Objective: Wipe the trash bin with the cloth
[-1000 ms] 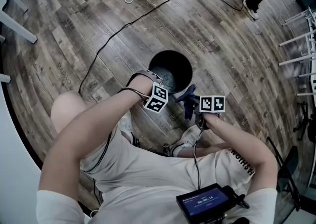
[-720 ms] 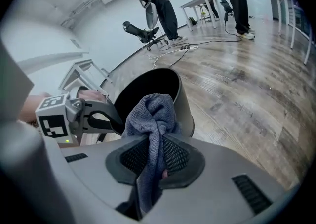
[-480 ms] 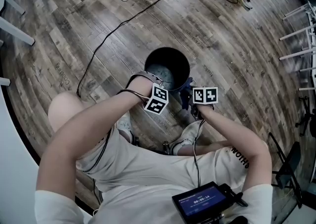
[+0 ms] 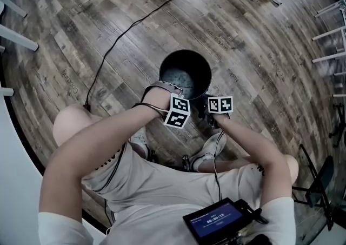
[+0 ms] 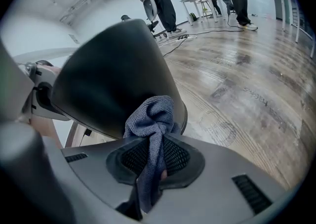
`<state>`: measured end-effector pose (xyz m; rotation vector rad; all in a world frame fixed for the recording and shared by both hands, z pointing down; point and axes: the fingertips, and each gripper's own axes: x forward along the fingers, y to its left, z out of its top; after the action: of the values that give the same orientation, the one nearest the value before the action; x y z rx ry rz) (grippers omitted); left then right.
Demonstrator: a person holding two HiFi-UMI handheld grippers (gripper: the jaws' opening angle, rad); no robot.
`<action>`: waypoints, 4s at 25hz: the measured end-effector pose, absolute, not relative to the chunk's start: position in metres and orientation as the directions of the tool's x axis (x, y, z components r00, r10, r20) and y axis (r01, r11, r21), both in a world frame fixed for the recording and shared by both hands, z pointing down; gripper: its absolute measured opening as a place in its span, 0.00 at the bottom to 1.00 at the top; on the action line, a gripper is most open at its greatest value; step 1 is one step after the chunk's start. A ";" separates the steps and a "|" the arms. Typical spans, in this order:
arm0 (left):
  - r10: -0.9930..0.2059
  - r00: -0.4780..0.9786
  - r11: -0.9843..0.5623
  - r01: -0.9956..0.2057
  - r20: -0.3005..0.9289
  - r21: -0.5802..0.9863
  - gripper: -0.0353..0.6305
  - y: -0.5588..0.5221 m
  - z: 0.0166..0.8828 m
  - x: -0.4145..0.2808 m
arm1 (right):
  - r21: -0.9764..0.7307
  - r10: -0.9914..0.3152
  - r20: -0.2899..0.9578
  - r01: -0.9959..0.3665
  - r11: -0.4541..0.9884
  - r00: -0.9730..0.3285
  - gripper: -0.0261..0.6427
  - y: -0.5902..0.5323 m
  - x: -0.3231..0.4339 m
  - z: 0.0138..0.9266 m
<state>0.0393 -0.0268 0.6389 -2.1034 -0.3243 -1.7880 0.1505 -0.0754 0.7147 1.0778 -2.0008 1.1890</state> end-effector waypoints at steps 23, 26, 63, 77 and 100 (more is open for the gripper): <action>-0.040 0.265 -0.917 0.372 0.963 -0.140 0.19 -0.033 0.619 0.053 | -0.397 -0.248 0.869 -0.902 0.171 -0.429 0.13 -0.071 0.154 0.766; -0.015 0.230 -0.904 0.412 0.973 -0.111 0.26 -0.025 0.620 0.044 | -0.398 -0.251 0.866 -0.900 0.176 -0.432 0.13 -0.060 0.162 0.737; -0.022 0.218 -0.922 0.373 0.976 -0.104 0.10 -0.016 0.636 0.046 | -0.413 -0.348 0.811 -0.882 0.228 -0.470 0.13 -0.073 0.155 0.777; -0.039 0.269 -0.908 0.392 0.962 -0.146 0.12 -0.016 0.629 0.052 | -0.388 -0.301 0.867 -0.917 0.089 -0.396 0.13 -0.076 0.171 0.792; -0.115 0.117 -0.877 0.454 0.987 -0.156 0.18 -0.037 0.647 0.009 | -0.517 -0.348 0.751 -0.828 0.219 -0.561 0.13 -0.043 0.139 0.591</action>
<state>0.0094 -0.0366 0.6474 -1.9796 -0.3291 -1.8107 0.1389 -0.0432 0.5913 1.0820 -2.0168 1.3149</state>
